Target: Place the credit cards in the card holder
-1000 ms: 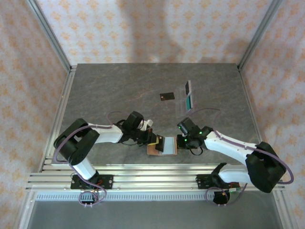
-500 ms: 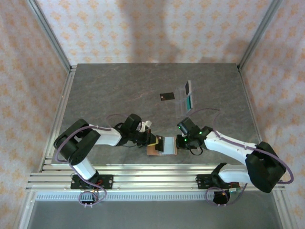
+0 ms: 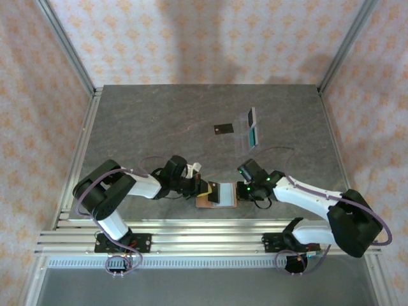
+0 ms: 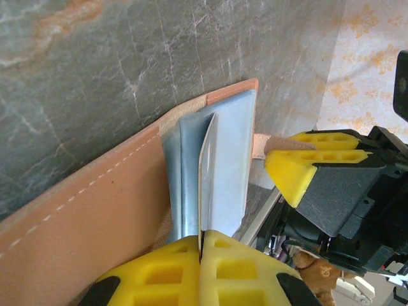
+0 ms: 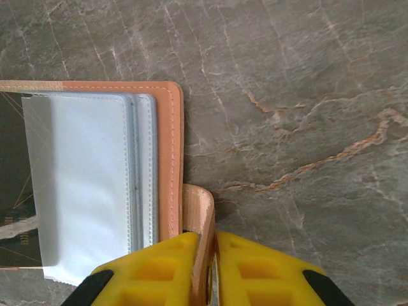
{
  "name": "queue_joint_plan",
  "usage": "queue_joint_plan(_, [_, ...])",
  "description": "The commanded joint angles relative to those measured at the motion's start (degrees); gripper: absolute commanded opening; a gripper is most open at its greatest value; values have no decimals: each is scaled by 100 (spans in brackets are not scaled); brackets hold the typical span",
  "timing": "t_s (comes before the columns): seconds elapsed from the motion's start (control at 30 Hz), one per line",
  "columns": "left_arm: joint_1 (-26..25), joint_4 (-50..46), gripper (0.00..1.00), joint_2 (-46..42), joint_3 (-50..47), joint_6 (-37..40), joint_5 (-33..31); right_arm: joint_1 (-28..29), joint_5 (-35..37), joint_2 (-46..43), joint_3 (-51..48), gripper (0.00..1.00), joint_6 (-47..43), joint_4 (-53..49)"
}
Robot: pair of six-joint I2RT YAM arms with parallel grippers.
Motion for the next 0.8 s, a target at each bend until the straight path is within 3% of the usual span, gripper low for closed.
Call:
queue_joint_plan(0.0, [-103,258,0,37,-188,-160,-269,42,63,-90,-72,15,99,58])
queue_joint_plan(0.77, [-299,1338,2,440,-351,-711,-712,42,54,-133,-19,15,116,51])
